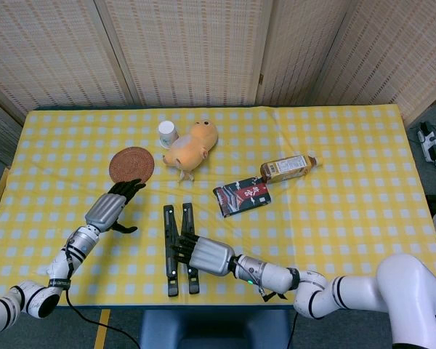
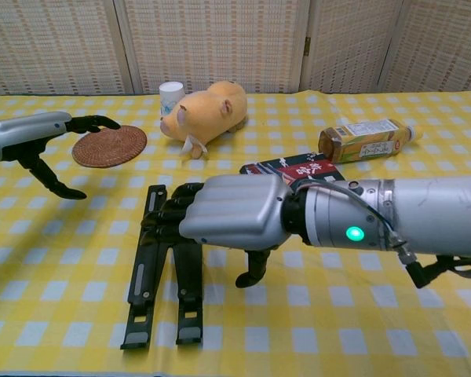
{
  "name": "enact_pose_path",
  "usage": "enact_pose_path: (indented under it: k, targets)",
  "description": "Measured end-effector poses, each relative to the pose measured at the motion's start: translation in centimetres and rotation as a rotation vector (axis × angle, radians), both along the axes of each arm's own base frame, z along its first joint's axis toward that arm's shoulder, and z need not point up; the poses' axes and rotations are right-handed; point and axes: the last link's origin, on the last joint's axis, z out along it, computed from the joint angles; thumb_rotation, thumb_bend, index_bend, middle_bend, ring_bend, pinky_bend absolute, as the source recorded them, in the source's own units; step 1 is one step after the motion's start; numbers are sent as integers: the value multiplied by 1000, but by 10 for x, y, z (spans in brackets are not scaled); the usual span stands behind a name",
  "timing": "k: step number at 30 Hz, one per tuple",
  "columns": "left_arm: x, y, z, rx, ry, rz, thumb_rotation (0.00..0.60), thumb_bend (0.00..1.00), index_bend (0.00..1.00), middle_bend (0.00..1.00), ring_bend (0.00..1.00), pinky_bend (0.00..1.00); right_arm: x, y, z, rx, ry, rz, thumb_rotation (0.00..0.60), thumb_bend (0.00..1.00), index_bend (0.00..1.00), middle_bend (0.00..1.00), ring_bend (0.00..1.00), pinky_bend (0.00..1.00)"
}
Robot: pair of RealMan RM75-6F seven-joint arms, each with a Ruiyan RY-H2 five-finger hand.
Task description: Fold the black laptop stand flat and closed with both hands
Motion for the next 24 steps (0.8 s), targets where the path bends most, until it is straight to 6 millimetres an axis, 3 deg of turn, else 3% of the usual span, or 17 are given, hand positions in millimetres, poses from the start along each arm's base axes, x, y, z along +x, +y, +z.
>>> enact_pose_path:
  k: [24]
  targets:
    - [-27,1,7,20,-12,54,600,201,15,6,0,0,38,-7,-47,13,117,101,600,237,0,0,0,0]
